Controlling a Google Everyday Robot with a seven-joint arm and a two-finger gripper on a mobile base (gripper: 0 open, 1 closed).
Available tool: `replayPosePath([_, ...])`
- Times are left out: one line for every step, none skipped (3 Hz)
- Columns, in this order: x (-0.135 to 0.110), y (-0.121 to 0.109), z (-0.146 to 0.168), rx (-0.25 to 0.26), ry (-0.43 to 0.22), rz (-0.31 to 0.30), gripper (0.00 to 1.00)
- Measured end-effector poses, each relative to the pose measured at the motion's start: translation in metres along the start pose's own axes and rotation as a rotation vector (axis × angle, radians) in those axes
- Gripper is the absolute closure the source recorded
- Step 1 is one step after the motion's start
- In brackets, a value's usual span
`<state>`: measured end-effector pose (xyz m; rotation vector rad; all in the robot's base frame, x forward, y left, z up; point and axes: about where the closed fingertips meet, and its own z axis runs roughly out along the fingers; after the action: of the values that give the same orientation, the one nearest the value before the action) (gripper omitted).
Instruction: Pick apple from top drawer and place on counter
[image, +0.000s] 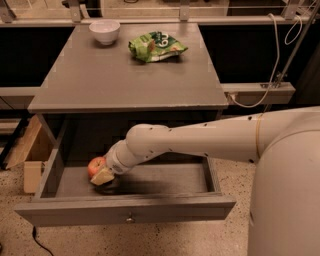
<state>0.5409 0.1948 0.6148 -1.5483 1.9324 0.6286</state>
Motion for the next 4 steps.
replayPosePath([0.003,-0.003,-0.015,0.006,-0.034,0.015,0.68])
replayPosePath([-0.002,0.004,-0.048,-0.003,-0.126,0.009,0.92])
replayPosePath([-0.007,0.014,-0.100,-0.007,-0.204,-0.043,1.00])
replayPosePath([0.012,0.001,-0.168,0.062,-0.229,-0.049,1.00])
